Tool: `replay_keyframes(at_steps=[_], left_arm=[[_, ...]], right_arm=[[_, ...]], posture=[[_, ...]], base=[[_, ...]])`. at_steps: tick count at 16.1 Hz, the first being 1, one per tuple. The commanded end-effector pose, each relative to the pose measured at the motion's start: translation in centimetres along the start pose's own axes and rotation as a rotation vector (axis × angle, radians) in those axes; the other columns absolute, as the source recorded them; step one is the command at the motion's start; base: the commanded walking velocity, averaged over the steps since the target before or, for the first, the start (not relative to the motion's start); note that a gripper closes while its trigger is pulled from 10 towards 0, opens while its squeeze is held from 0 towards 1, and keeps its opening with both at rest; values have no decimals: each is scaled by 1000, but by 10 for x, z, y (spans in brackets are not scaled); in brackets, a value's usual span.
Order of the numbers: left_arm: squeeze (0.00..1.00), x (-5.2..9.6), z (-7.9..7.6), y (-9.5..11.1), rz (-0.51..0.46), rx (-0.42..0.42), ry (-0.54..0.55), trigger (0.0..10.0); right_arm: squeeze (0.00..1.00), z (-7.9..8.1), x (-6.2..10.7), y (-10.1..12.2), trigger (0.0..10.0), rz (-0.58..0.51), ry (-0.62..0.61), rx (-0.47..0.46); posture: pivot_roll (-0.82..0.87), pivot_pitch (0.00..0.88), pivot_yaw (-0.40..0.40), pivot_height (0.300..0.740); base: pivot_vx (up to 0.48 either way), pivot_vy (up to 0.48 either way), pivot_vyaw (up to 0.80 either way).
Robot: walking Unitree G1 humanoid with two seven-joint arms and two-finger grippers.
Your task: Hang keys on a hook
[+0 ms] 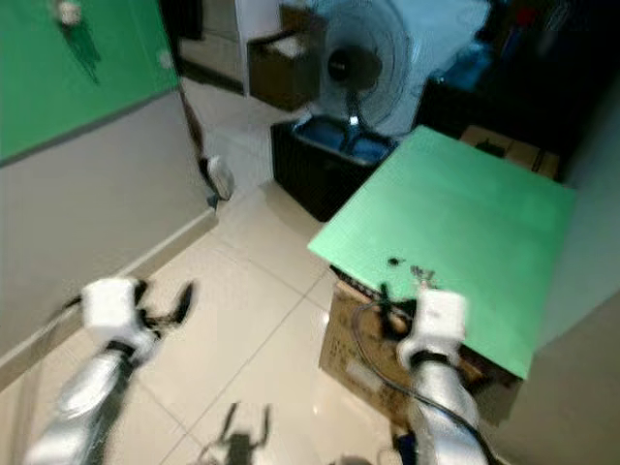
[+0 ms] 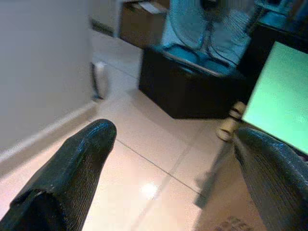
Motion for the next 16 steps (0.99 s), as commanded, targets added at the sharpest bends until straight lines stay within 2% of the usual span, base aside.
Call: replay_keyframes(at_steps=[1, 2, 3, 4, 5, 7, 10, 12, 16], left_arm=[[0, 15, -4, 10, -28, 26, -29, 10000], [0, 26, -4, 4, -7, 70, -6, 10000], [0, 25, -6, 2, 0, 57, 6, 10000], [0, 23, -7, 3, -4, 53, 2, 10000], [0, 14, -10, 9, -10, 43, -19, 10000], [0, 10, -12, 11, 18, 35, -44, 10000], [0, -2, -13, 18, 7, 2, -74, 10000], [0, -10, -11, 19, 16, -1, -91, 10000], [0, -19, -20, 17, 40, -18, -151, 10000]], right_arm=[[0, 0, 13, 4, 10000, -20, 42, 8], [0, 3, 23, -3, 10000, 19, 77, 41], [0, 7, 25, -5, 10000, 34, 102, 56], [0, 9, 25, -4, 10000, 31, 114, 54], [0, 15, 20, -5, 10000, 30, 135, 49], [0, 16, 18, -3, 10000, 28, 136, 60], [0, 18, 15, -1, 10000, 10, 169, 90], [0, 22, 16, -4, 10000, 12, 213, 110], [0, 28, 22, -8, 10000, 12, 235, 125]], posture=[[-20, 0, -2, 727], [-8, 0, -9, 727], [-4, 0, -13, 727], [-4, 0, -13, 727], [1, 0, -15, 727], [-4, 0, -8, 727], [-26, 0, 7, 727], [-42, 0, 19, 727], [-69, 0, 44, 727]], base=[[0, 0, 0], [0, 0, 0], [0, 0, 0], [0, 0, 0], [0, 0, 0], [0, 0, 0], [0, 0, 0], [0, -405, 0], [121, -415, 0]])
Point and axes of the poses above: a point about 5 cm out from each wrist's last joint towards the gripper, its own x axis pointing back from the gripper into the wrist, its own y axis along the axis of the wrist's last joint, z = x × y, the point moved 1 cm from there along -x, pointing out of the wrist towards the gripper, and after that the axes turned 4 degrees about -x, right-handed, at the moved point
